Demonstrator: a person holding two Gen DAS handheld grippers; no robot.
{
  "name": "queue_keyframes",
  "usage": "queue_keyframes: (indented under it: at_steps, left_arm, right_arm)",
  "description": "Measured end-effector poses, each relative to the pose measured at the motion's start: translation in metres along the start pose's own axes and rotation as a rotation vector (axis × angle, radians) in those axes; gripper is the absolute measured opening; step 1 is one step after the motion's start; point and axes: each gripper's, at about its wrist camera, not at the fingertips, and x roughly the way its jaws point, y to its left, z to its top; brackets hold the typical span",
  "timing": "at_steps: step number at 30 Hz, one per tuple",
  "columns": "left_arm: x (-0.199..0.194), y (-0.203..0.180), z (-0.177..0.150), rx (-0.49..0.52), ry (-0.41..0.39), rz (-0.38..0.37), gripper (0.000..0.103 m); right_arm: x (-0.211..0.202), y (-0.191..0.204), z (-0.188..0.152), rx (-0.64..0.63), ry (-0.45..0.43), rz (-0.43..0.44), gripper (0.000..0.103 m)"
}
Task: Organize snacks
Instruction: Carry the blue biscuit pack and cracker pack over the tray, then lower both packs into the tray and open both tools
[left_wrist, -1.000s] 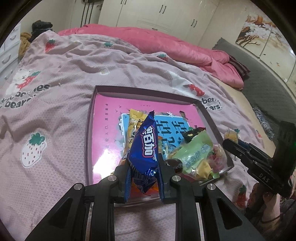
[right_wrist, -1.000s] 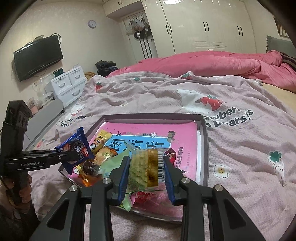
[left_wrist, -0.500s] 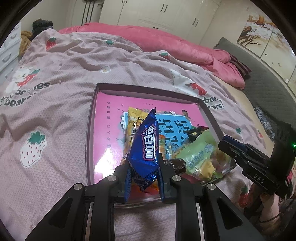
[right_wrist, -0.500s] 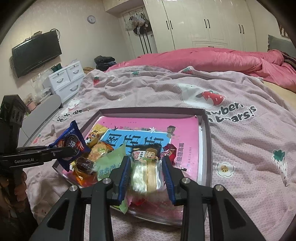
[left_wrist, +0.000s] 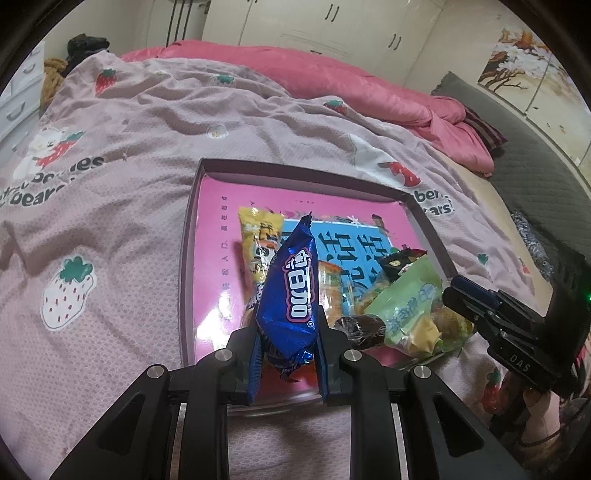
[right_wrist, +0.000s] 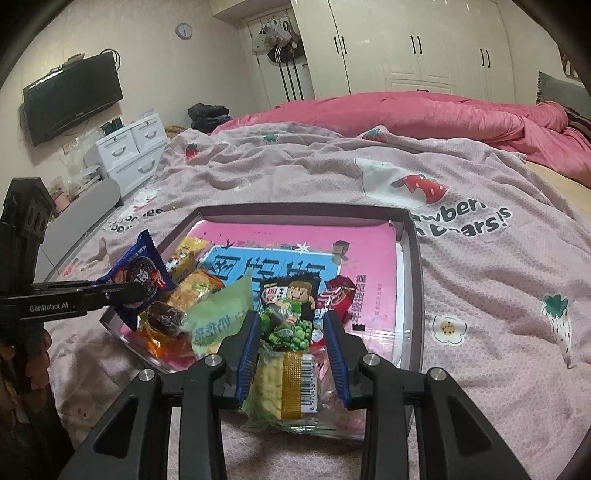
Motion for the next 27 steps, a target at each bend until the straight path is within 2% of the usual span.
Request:
queue_keyframes:
  at_steps: [10,14,27]
  left_arm:
    - [0.0016,0.0017,0.0001,-0.005,0.008,0.01,0.026]
    - [0.0018,0.0023,0.0004,-0.007,0.009,0.022,0.032]
    - [-0.007,-0.003,0.0023,0.021,-0.012,0.041,0.04]
  right_arm:
    - [0.0012,-0.0008,-0.0007,0.001,0.0,-0.002,0.036]
    - [0.0009,-0.0026,-0.0014,0.005,-0.005,-0.005,0.036]
    - [-0.0007,-0.0035,0.0002,0.009,-0.01,-0.006,0.036]
